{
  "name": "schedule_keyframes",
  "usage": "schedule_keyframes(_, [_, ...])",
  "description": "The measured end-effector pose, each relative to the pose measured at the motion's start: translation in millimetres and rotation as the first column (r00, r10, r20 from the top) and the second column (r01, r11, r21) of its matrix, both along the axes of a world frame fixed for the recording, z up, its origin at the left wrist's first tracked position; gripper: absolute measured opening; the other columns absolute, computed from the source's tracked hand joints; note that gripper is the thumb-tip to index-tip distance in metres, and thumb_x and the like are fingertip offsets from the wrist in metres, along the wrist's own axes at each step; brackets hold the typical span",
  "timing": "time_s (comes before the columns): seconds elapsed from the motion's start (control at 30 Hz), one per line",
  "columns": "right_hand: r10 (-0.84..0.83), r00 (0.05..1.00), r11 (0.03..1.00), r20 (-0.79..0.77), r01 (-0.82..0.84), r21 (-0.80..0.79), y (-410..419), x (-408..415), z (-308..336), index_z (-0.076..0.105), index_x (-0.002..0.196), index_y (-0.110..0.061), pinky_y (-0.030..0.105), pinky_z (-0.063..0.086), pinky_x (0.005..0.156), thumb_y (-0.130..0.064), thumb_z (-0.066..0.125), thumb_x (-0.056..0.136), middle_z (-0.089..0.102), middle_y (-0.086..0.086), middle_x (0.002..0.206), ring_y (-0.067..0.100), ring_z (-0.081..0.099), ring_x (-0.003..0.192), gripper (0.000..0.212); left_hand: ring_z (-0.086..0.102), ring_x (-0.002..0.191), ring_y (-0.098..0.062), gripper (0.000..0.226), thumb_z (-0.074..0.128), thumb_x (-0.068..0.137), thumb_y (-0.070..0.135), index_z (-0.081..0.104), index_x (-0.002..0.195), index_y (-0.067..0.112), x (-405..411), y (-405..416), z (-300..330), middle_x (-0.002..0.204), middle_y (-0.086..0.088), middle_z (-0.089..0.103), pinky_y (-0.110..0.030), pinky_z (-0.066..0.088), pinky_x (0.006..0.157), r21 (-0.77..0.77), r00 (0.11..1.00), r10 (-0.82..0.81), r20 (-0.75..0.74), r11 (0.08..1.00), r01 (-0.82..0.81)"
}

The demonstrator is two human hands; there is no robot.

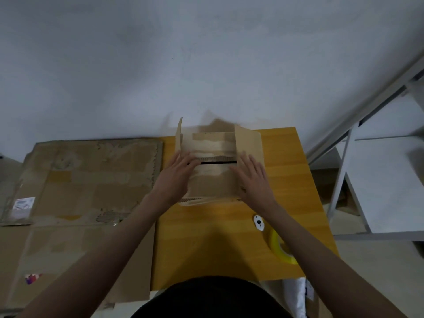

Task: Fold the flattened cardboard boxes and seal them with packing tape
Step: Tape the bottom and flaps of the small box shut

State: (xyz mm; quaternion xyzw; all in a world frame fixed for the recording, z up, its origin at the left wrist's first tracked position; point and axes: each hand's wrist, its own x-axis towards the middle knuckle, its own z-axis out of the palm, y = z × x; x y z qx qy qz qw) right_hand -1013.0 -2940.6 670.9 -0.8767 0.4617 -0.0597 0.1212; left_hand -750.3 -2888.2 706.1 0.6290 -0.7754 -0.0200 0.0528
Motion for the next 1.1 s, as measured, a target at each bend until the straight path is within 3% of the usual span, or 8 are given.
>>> schedule_keyframes(0.07, [-0.022, 0.999, 0.997, -0.026, 0.021, -0.069, -7, 3, 12, 0.047, 0.144, -0.02, 0.053, 0.009, 0.124, 0.0, 0.064, 0.081, 0.016, 0.008, 0.165, 0.033, 0.001, 0.154, 0.069, 0.041, 0.133, -0.024, 0.072, 0.072, 0.078, 0.0, 0.044, 0.142, 0.017, 5, -5, 3, 0.142, -0.002, 0.049, -0.035, 0.026, 0.119, 0.145, 0.994, 0.035, 0.106, 0.988, -0.051])
schedule_keyframes(0.17, [-0.16, 0.975, 0.981, -0.156, 0.139, -0.134, -22, -3, 27, 0.052, 0.139, -0.013, 0.048, 0.004, 0.125, -0.004, 0.059, 0.09, 0.021, 0.008, 0.164, 0.032, 0.0, 0.154, 0.05, 0.052, 0.119, -0.022, 0.08, 0.082, 0.076, 0.023, 0.036, 0.142, 0.019, 20, -14, 8, 0.134, -0.001, 0.048, -0.034, 0.052, 0.091, 0.311, 0.976, 0.109, 0.188, 0.936, -0.164])
schedule_keyframes(0.27, [-0.304, 0.914, 0.949, -0.27, 0.266, -0.167, -38, -15, 32, 0.054, 0.135, -0.015, 0.049, -0.002, 0.124, -0.014, 0.056, 0.094, 0.024, 0.011, 0.162, 0.032, -0.006, 0.153, 0.041, 0.052, 0.118, -0.024, 0.071, 0.069, 0.086, 0.038, 0.033, 0.143, 0.018, 35, -23, 2, 0.133, -0.002, 0.047, -0.04, 0.053, 0.089, 0.349, 0.971, 0.133, 0.199, 0.916, -0.197])
schedule_keyframes(0.43, [-0.322, 0.814, 0.937, -0.484, 0.349, -0.037, -58, -24, 27, 0.064, 0.117, -0.017, 0.051, -0.003, 0.124, -0.023, 0.054, 0.097, 0.025, 0.019, 0.161, 0.038, -0.005, 0.152, 0.023, 0.054, 0.115, -0.025, 0.038, 0.054, 0.096, 0.024, 0.048, 0.133, 0.014, 48, -30, -22, 0.13, -0.006, 0.051, -0.041, 0.051, 0.09, 0.417, 0.951, 0.307, -0.02, 0.867, -0.272])
schedule_keyframes(0.6, [-0.218, 0.908, 0.919, -0.358, 0.314, 0.238, -75, -28, 13, 0.051, 0.14, -0.015, 0.048, 0.033, 0.114, -0.009, 0.042, 0.1, 0.045, 0.012, 0.145, 0.033, 0.031, 0.139, 0.041, 0.05, 0.117, -0.028, 0.038, 0.058, 0.089, 0.017, 0.053, 0.125, 0.01, 51, -40, -37, 0.124, -0.009, 0.049, -0.04, 0.047, 0.095, 0.446, 0.902, 0.415, -0.115, 0.833, -0.326])
schedule_keyframes(0.77, [-0.274, 0.926, 0.899, -0.259, 0.342, 0.272, -89, -28, 16, 0.045, 0.136, -0.019, 0.048, 0.04, 0.103, -0.01, 0.048, 0.096, 0.042, 0.013, 0.139, 0.034, 0.037, 0.13, 0.041, 0.048, 0.114, -0.031, 0.047, 0.065, 0.085, 0.014, 0.045, 0.127, 0.008, 45, -56, -41, 0.123, -0.013, 0.052, -0.039, 0.042, 0.091, 0.439, 0.813, 0.515, -0.272, 0.818, -0.372])
schedule_keyframes(0.9, [-0.299, 0.932, 0.878, -0.204, 0.352, 0.323, -99, -27, 13, 0.033, 0.149, -0.013, 0.052, 0.035, 0.11, -0.018, 0.05, 0.1, 0.033, 0.011, 0.155, 0.035, 0.034, 0.139, 0.053, 0.048, 0.122, -0.035, 0.066, 0.072, 0.084, 0.019, 0.039, 0.139, 0.004, 41, -70, -39, 0.132, -0.016, 0.05, -0.047, 0.045, 0.101, 0.506, 0.64, 0.668, -0.38, 0.729, -0.461])
schedule_keyframes(1.1, [-0.408, 0.912, 0.779, 0.038, 0.326, 0.535, -108, -26, 16, 0.044, 0.145, -0.017, 0.056, 0.043, 0.104, -0.015, 0.065, 0.09, 0.054, 0.01, 0.137, 0.035, 0.05, 0.127, 0.059, 0.051, 0.124, -0.033, 0.083, 0.071, 0.085, 0.011, 0.024, 0.154, 0.013, 41, -84, -30, 0.14, -0.016, 0.049, -0.049, 0.049, 0.099, 0.656, 0.35, 0.809, -0.472, 0.588, -0.473])
